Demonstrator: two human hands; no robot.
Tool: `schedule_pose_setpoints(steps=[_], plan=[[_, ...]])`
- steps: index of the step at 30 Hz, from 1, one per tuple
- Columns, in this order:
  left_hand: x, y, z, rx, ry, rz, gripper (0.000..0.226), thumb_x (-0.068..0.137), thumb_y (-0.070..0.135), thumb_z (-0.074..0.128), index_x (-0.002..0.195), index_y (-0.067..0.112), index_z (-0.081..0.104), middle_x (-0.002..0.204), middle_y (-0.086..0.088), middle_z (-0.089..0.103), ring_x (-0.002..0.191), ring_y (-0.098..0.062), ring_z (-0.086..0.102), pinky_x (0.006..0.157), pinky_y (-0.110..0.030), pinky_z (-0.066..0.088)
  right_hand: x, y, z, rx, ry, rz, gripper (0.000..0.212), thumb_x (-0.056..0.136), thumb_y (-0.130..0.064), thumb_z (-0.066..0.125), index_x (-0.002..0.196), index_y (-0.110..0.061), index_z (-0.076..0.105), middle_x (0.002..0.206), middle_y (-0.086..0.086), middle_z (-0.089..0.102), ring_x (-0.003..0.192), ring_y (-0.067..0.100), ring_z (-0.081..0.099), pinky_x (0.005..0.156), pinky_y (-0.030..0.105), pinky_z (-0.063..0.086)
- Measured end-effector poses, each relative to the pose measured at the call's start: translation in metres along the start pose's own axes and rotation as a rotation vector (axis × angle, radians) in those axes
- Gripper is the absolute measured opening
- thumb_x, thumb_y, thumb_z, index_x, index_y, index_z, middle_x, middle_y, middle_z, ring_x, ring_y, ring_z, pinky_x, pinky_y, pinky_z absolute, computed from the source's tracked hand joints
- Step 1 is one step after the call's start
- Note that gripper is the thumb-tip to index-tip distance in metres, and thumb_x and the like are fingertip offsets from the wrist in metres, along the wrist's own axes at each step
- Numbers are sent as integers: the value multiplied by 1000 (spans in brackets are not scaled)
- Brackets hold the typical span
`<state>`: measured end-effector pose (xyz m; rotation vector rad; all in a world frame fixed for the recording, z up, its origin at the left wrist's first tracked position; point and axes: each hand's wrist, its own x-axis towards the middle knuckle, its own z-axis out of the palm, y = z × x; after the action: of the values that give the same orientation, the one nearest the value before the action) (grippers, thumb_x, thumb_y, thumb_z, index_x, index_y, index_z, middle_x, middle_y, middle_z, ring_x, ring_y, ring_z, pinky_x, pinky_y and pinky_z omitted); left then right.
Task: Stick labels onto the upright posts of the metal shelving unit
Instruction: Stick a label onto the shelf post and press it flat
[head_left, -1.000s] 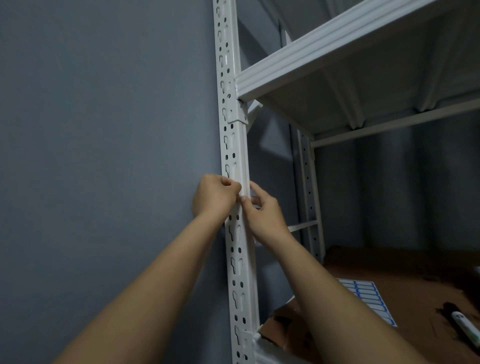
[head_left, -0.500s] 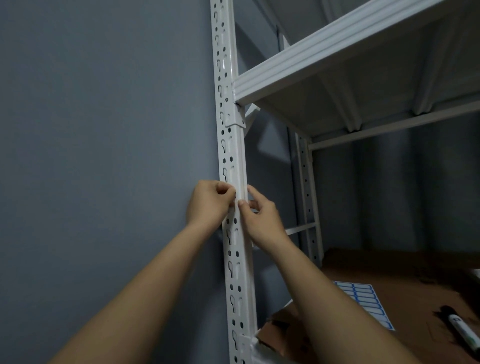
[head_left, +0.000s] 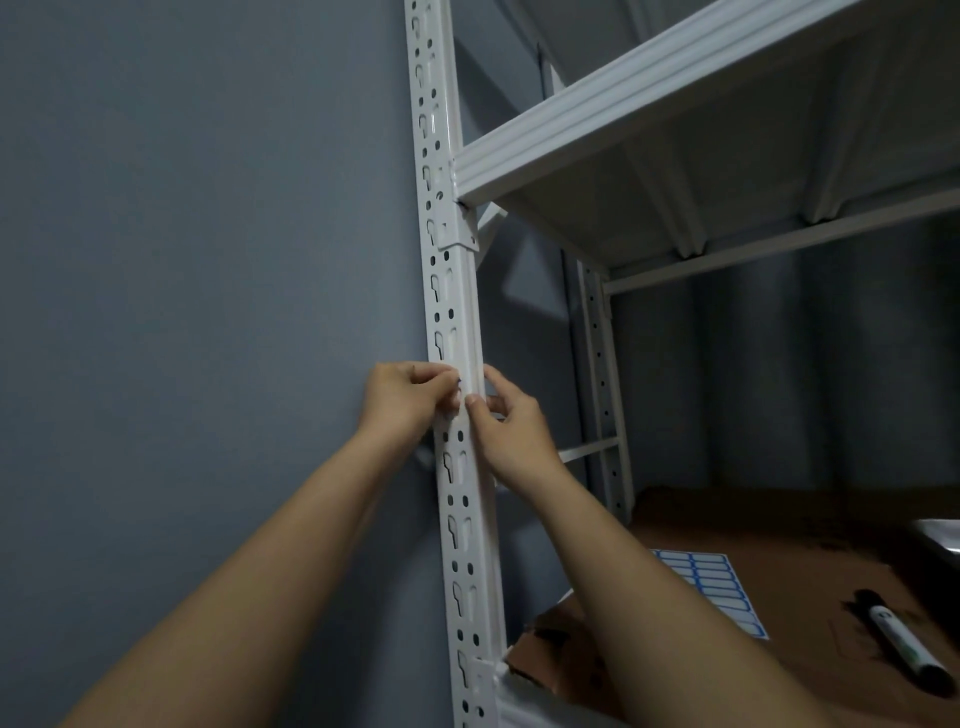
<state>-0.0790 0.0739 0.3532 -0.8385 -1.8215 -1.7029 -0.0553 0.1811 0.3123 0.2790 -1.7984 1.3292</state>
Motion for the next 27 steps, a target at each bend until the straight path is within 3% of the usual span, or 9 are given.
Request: schedule_pose_setpoints(steps=[2,6,12,16,18,21,27], plan=[[1,-2,-3,31,-34,38,22,85,5,64,67,14,70,47,5,61,47,-5,57,50,-16,46,-1,0,1,2,12,-5,39,96,-20,52,134,-28,52,110,-1,70,94,12,68,91,33,54],[6,-6,-1,203,13,112,22,78,17,64,57,22,69,56,0,68,64,-24,68,71,-38,57,-1,-1,1,13,20,-5,40,97,-19,51,135,-28,52,113,0,70,98,12,67,94,34,52],[3,3,2,451,32,154,22,76,15,54,56,10,63,55,-5,62,48,-20,47,52,-26,38,-1,0,1,2,16,-10,39,98,-20,49,136,-29,51,110,-1,70,94,11,67,91,32,53],[1,3,6,480,76,143,16,76,18,57,64,10,65,62,-6,64,60,-27,58,55,-28,41,-2,-2,0,-16,13,-19,39,98,-20,48,135,-30,51,96,-9,69,79,3,64,70,13,49],[-2,2,8,495,106,146,15,77,20,58,66,13,65,65,-4,65,67,-27,63,56,-28,42,-4,-3,-1,-17,16,-18,38,99,-19,47,134,-31,52,89,-13,66,75,2,61,65,10,46],[-4,3,9,514,128,159,16,78,22,57,68,13,65,66,-4,66,69,-28,62,55,-26,38,-4,-5,-1,-26,21,-12,38,98,-18,47,134,-30,52,92,-9,66,75,3,61,69,15,46],[-2,-1,6,419,91,153,19,81,19,55,69,10,67,67,-8,67,71,-31,64,61,-34,49,-3,-4,4,-61,41,22,44,97,-24,49,141,-28,46,107,-2,69,89,10,64,88,29,51]])
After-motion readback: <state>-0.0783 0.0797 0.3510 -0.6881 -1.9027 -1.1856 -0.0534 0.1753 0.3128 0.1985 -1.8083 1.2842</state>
